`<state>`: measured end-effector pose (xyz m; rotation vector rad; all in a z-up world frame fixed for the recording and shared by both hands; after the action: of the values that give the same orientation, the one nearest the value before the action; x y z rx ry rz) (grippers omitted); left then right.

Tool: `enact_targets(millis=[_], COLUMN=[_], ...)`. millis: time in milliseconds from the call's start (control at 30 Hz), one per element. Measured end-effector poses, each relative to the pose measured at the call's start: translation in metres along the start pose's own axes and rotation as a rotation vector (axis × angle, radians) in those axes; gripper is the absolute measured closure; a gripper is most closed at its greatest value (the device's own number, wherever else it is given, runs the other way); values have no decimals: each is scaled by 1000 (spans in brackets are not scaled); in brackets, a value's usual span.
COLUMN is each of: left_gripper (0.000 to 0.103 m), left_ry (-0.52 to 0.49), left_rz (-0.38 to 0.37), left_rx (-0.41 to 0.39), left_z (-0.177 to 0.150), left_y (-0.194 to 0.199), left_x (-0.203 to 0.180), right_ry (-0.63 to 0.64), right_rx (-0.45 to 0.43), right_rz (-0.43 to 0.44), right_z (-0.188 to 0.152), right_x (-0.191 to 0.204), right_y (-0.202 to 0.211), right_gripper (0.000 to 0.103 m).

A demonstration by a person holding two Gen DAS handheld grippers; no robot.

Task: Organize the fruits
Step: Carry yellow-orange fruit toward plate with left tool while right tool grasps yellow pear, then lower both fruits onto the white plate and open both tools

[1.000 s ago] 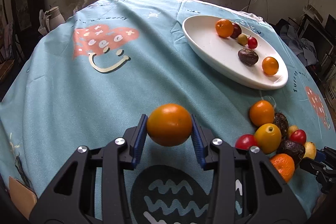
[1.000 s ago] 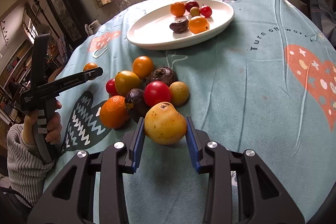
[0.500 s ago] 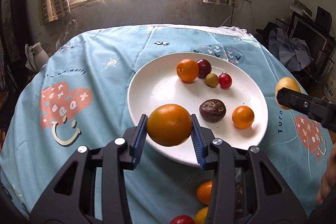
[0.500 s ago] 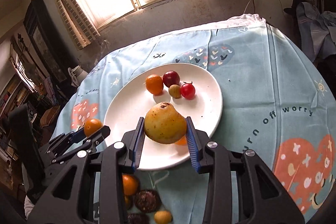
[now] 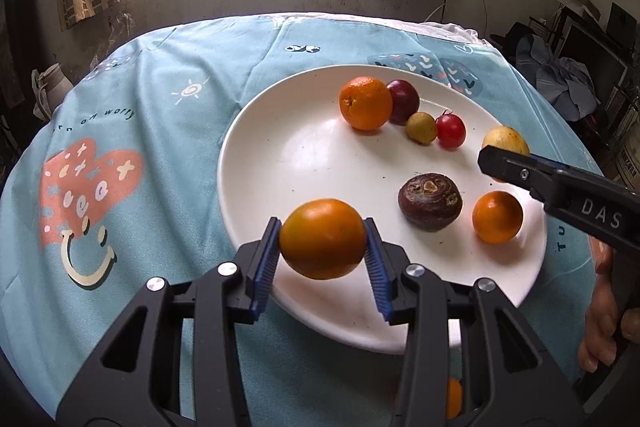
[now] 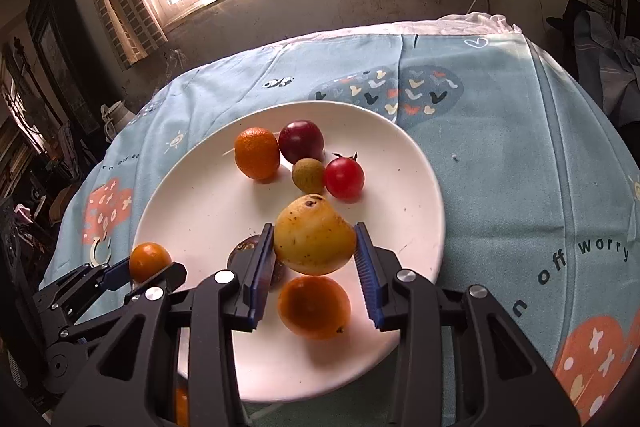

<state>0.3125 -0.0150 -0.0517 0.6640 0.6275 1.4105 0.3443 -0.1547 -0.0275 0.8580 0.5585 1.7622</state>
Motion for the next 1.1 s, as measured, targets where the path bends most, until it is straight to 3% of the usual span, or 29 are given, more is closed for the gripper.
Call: enact_targets(millis=[133,233,267,300,367,500,633,800,900,1100], left_gripper=[39,36,36,36,35,31,24,18,16,16], left_ry=[-9,9,22,35,57,95,56,-46,-98,-191], left_rz=[15,20,19,24,36,48,54,54,48,7], left_rx=[-39,-69,-73,-77,-94,-117,-100,-150,-167,-129], left_z=[2,1,0,-2,-9,-35,-74,-93,-93,-99], left_y=[12,29,35,41,56,84,101,118,118,106], left_x=[1,10,15,20,32,50,44,22,6,-19], right_ry=[-23,-26,-27,-25,-5,-13,-125,-275,-274,-265], right_rx=[-46,-123,-144,-170,-194,-219,-158,-116,-101,-67], right_rz=[42,99,116,126,141,165,169,235,217,204], right_z=[2,7,6,4,-6,-58,-98,-106,-106,-109], right_x=[-2,9,13,17,25,15,-12,-33,-32,-30], right_y=[19,58,73,87,109,137,137,133,130,125], right_gripper=[62,57,40,36,35,34,34,34,34,34])
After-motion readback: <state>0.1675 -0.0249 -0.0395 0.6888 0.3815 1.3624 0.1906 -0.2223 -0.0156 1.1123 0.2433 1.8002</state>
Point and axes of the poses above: each gripper's, at about its wrist camera, not at the fingertips, and y roughly against the way its jaws point, x to its left, z to its top, the point moved 4 cm from there along -y, roughly the way its jaws point, and after that the axes turned 2 degrees about z, right-handed, at the moved point
